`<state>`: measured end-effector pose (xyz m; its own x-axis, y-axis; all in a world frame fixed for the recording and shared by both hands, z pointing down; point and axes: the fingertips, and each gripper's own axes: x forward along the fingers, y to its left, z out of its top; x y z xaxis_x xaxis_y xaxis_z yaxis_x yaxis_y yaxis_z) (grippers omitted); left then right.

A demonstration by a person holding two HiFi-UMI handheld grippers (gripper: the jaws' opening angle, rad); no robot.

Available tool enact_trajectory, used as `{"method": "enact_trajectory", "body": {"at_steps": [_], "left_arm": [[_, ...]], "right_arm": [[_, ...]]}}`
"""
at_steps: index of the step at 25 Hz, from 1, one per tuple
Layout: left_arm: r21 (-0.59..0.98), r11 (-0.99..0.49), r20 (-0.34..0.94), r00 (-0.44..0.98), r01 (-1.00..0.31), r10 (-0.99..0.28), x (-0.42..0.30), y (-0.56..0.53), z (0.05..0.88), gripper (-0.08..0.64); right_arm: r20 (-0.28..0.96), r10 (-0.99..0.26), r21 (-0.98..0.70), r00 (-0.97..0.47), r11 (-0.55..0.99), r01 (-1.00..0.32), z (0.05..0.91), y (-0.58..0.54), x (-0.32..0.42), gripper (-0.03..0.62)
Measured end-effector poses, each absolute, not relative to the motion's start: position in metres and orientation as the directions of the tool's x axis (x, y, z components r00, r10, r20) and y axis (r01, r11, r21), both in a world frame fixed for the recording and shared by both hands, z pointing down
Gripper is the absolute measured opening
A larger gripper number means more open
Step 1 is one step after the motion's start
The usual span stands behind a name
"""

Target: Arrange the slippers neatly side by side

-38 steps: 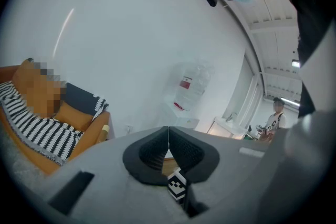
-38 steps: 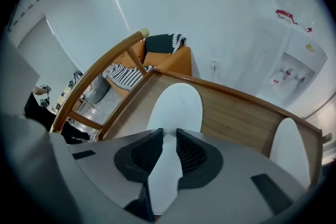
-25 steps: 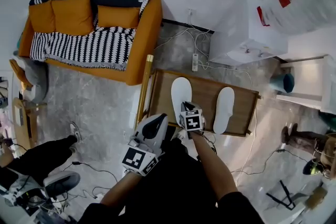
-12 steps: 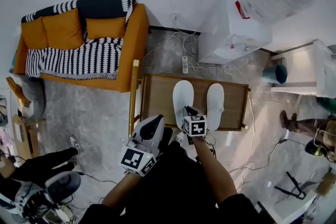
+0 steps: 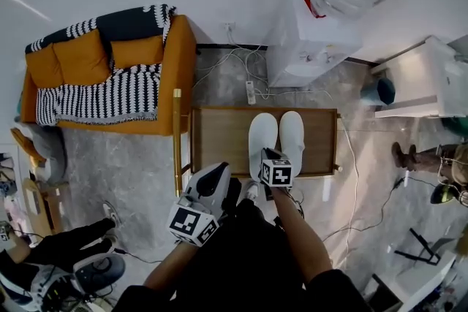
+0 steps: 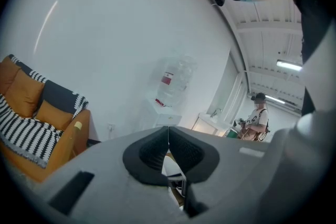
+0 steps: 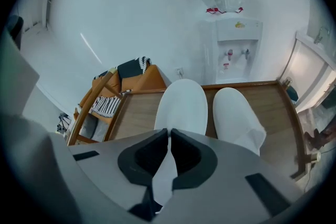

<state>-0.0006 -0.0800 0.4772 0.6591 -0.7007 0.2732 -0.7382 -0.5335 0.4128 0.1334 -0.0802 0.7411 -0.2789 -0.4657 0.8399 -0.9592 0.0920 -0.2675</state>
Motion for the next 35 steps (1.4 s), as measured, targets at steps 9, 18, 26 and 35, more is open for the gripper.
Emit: {"method": "enact_trajectory", "body": {"at_steps": [9, 18, 26, 35], "left_arm": [[0.401, -0.532, 0.296, 0.655, -0.746, -0.695, 0.000, -0.075, 0.482, 0.017], [0.407, -0.516, 0.306, 0.644, -0.754, -0.701, -0.006, -0.080, 0.486, 0.017], [0.412, -0.505, 0.315, 0.639, -0.759, -0.702, -0.011, -0.082, 0.491, 0.017], [0.409, -0.504, 0.313, 0.636, -0.761, -0.706, -0.013, -0.079, 0.491, 0.017]], "right_arm": [[0.864, -0.438, -0.255, -0.250, 0.047, -0.966, 0.770, -0.085, 0.147, 0.026], [0.871, -0.421, -0.256, -0.251, 0.047, -0.966, 0.778, -0.098, 0.144, 0.026], [0.877, -0.406, -0.254, -0.256, 0.060, -0.965, 0.789, -0.100, 0.143, 0.026], [0.869, -0.416, -0.270, -0.268, 0.057, -0.961, 0.789, -0.098, 0.143, 0.040]]}}
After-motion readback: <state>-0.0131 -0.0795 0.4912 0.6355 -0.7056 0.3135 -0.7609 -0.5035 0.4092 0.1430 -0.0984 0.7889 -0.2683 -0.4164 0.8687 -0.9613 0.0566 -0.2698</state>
